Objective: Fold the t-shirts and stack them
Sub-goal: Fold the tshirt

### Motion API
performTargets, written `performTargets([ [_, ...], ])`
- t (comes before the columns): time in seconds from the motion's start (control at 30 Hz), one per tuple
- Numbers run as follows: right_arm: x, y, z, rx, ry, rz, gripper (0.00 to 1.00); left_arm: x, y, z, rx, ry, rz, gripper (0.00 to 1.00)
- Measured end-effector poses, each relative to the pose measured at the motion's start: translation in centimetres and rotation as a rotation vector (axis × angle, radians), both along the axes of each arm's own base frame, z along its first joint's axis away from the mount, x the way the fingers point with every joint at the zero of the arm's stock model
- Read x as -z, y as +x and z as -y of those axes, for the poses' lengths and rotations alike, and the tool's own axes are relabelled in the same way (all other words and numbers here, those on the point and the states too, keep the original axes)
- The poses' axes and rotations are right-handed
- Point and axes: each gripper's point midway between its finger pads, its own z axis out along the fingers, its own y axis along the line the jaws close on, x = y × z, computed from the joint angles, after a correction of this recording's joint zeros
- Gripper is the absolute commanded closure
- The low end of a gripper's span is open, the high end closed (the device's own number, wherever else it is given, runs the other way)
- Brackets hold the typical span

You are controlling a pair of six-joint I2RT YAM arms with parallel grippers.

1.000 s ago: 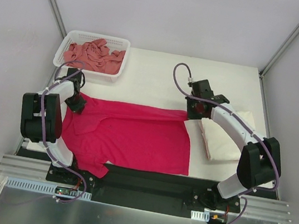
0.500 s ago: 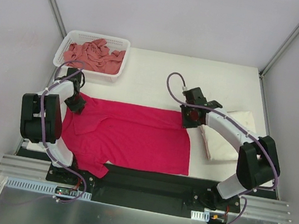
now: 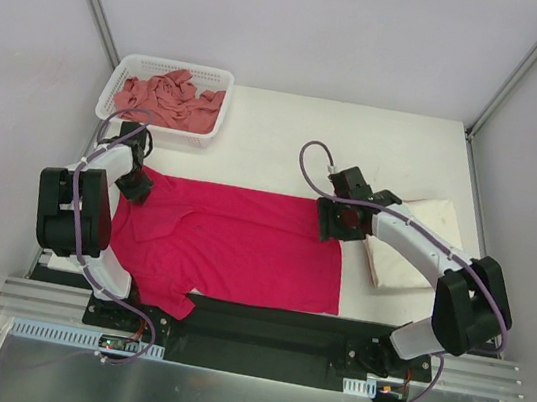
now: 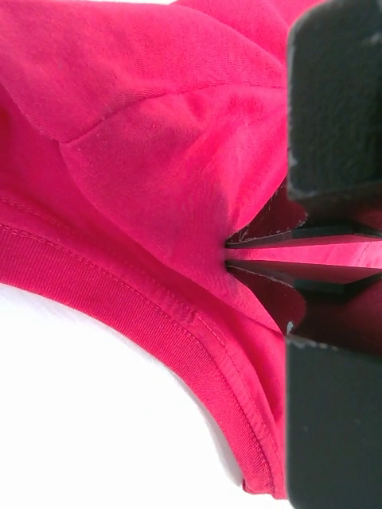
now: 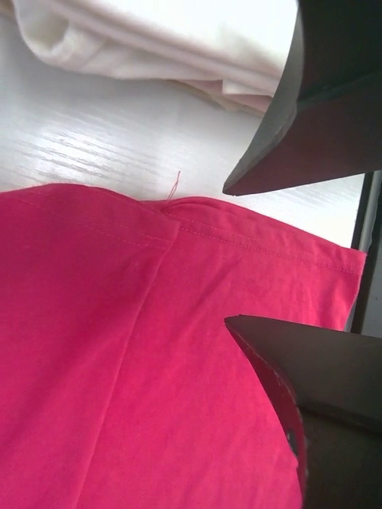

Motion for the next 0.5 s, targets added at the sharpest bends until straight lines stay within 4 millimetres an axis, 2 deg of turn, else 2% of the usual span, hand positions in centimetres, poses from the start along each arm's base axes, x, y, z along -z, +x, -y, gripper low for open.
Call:
performTargets([
  [0.1, -1.2, 0.7, -0.2, 0.021, 0.014, 0.024, 0.32, 0.0, 0.0, 0.0, 0.000, 0.002, -0.002, 0.91],
  [0.23, -2.4, 2.7, -0.4, 0.098, 0.053, 0.046, 0.34, 0.1, 0.0, 0.0, -0.001, 0.002, -0.005, 0.92],
  [0.4, -2.0, 6.4, 0.0, 0.190, 0.063, 0.040, 0.38, 0.3, -0.1, 0.0, -0.001, 0.001, -0.011, 0.94],
  [0.5, -1.5, 8.6, -0.2, 0.213, 0.056, 0.032, 0.43, 0.4, -0.1, 0.0, -0.001, 0.000, -0.015, 0.95],
])
